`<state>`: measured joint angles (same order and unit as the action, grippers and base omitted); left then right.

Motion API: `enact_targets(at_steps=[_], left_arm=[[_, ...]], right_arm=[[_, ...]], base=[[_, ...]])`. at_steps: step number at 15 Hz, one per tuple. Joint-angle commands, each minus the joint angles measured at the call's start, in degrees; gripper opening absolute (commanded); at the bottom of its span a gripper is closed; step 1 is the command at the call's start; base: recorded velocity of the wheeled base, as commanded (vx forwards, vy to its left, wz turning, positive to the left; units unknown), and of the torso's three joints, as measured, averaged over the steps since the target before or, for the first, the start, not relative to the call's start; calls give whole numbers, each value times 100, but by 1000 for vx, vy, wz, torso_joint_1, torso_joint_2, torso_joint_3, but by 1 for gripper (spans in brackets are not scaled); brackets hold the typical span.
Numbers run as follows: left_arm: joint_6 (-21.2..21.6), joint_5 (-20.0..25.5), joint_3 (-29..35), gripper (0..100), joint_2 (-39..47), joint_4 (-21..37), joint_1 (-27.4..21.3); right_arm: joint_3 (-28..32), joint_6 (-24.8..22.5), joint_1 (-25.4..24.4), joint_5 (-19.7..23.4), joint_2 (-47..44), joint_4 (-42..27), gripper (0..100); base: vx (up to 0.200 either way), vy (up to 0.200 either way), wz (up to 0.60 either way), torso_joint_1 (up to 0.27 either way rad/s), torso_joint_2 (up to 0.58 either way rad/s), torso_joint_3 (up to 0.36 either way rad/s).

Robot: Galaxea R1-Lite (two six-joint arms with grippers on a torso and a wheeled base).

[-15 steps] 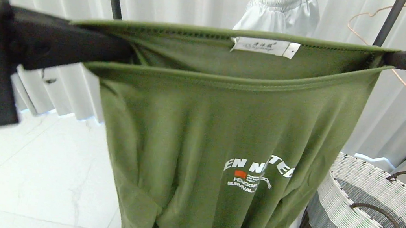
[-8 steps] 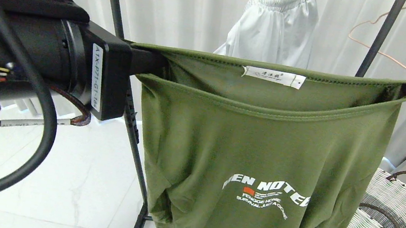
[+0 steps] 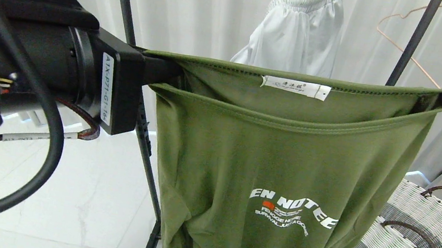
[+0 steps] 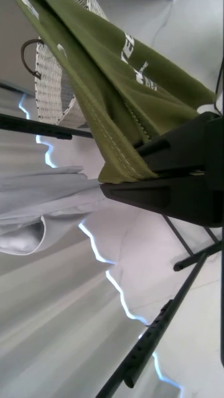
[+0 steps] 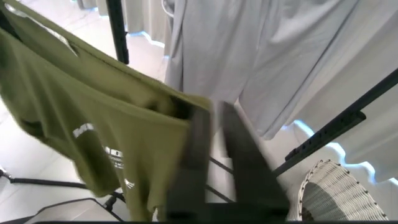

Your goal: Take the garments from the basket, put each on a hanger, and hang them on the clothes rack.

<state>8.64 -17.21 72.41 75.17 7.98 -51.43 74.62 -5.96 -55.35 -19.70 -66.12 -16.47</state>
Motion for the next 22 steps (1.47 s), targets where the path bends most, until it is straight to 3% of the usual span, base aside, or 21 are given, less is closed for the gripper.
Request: enact_targets(at_steps=[1,8,11,13,14,15,18,22], left_arm=[[-3,-1,-8,0,7,1,2],[6,-98,-333,0,-143,10,19],[6,-564,-421,0,-108,10,37],[6,-617,-553,0,-125,1,37],[6,-625,-562,0,-125,10,37],[15,-652,-570,0,-143,10,37],[23,-661,-658,0,-292,19,292],[164,-652,-913,0,-573,19,731]], right_arm=[[-70,-19,-11,-8,12,12,100],[-308,-28,15,-16,548,-427,100],[-334,-19,6,124,767,-515,100],[-343,-28,6,511,908,-550,100],[-404,-37,59,476,934,-629,100],[-466,-37,340,335,970,-752,100],[-562,-388,2151,-482,987,-1710,100],[-1204,-1311,3803,-517,1374,-1772,100]], base=[[0,0,0,0,0,0],[0,0,0,0,0,0],[0,0,0,0,0,0],[0,0,0,0,0,0],[0,0,0,0,0,0],[0,0,0,0,0,0],[0,0,0,0,0,0],[0,0,0,0,0,0]])
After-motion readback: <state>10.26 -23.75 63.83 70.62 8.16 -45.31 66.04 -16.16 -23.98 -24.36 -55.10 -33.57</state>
